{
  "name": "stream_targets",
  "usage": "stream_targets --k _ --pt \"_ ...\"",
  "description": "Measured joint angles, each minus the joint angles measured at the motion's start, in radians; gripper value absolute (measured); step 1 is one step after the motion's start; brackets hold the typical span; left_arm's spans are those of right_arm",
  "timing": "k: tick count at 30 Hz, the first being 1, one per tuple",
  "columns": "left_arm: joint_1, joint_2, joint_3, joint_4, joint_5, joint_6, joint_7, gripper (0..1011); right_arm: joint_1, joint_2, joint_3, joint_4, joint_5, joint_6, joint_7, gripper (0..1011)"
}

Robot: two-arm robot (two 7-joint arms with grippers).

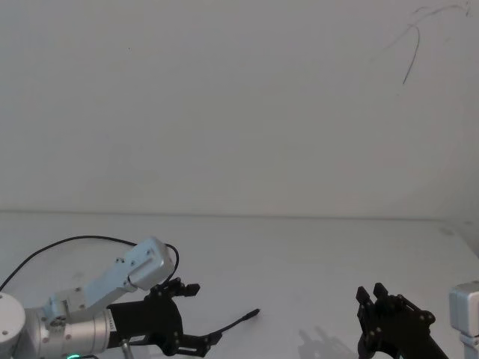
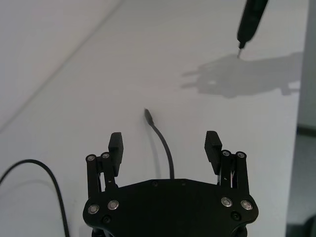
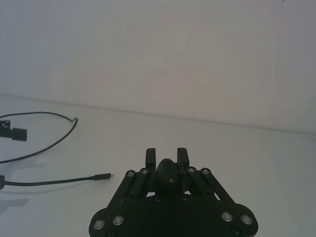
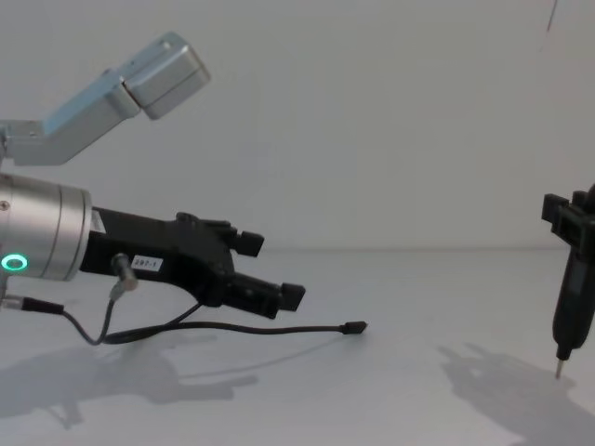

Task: Pick up the data cable with the one hand.

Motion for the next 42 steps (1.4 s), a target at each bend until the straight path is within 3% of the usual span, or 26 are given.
stream_targets --k 7,17,30,42 --pt "-0.037 0.006 0.021 0.047 -0.017 0.02 -0.067 1001 0.0 0.0 0.0 0.0 0.0 0.0 0.0 251" --pt "-0.066 -0.004 0.044 0.086 -0.025 0.027 -0.099 1001 0.0 0.0 0.0 0.0 0.0 0.0 0.0 251" --pt "-0.073 -0.005 0.073 0.095 -0.019 0.044 -0.102 1001 0.0 0.0 0.0 0.0 0.0 0.0 0.0 251" --pt "-0.062 0.01 0.093 0.08 0.01 0.072 -0.053 992 0.0 0.0 0.0 0.0 0.0 0.0 0.0 251"
